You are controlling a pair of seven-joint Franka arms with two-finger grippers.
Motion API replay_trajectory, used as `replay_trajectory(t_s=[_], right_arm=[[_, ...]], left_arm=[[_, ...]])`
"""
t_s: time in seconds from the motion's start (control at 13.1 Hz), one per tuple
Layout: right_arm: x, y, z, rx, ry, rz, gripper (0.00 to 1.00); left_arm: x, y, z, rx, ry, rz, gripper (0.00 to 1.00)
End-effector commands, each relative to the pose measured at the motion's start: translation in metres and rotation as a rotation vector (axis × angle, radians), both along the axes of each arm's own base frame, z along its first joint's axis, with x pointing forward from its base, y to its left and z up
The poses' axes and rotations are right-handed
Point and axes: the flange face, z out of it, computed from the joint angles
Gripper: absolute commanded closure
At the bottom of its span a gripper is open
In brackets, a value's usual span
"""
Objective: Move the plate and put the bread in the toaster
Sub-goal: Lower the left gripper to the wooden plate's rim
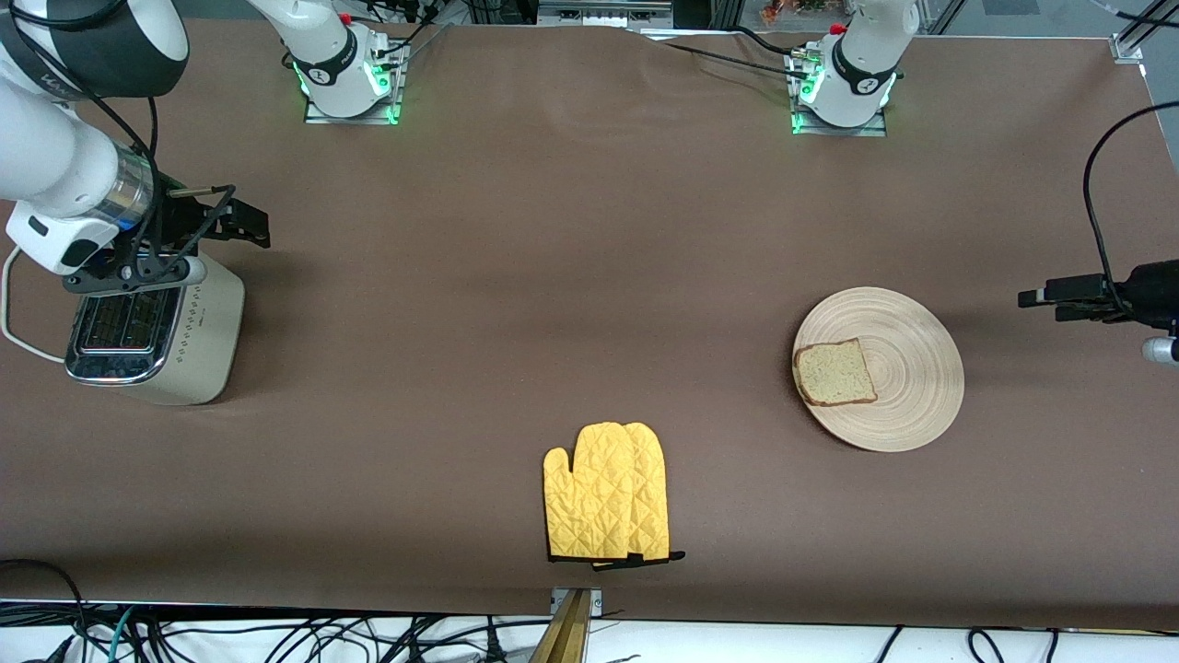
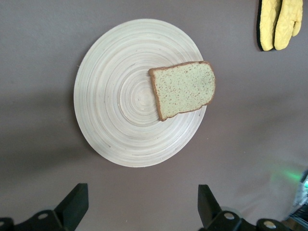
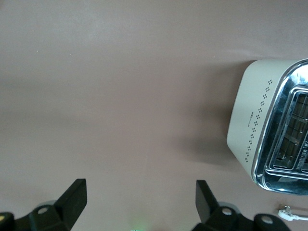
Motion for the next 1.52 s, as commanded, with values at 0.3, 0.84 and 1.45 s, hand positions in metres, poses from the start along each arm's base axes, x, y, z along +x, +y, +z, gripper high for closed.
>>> replay_trajectory(t_s=[0.3,0.84,1.45], right_arm=[[0.007,0.002,-0.012,-0.005,-0.023,-0.004,0.00],[0.007,0.002,-0.012,-0.004,-0.023,0.008,0.00],[0.007,0.002,-0.012,-0.004,-0.023,0.008,0.00]], left_arm=[[0.000,0.059,-0.178,-0.231,-0.177,-0.054,0.00],[-0.008,0.037,-0.246,-0.371,-0.063,0.129,0.72],[-0.010,0.029,-0.248,-0.393,0.022,0.173,1.00]])
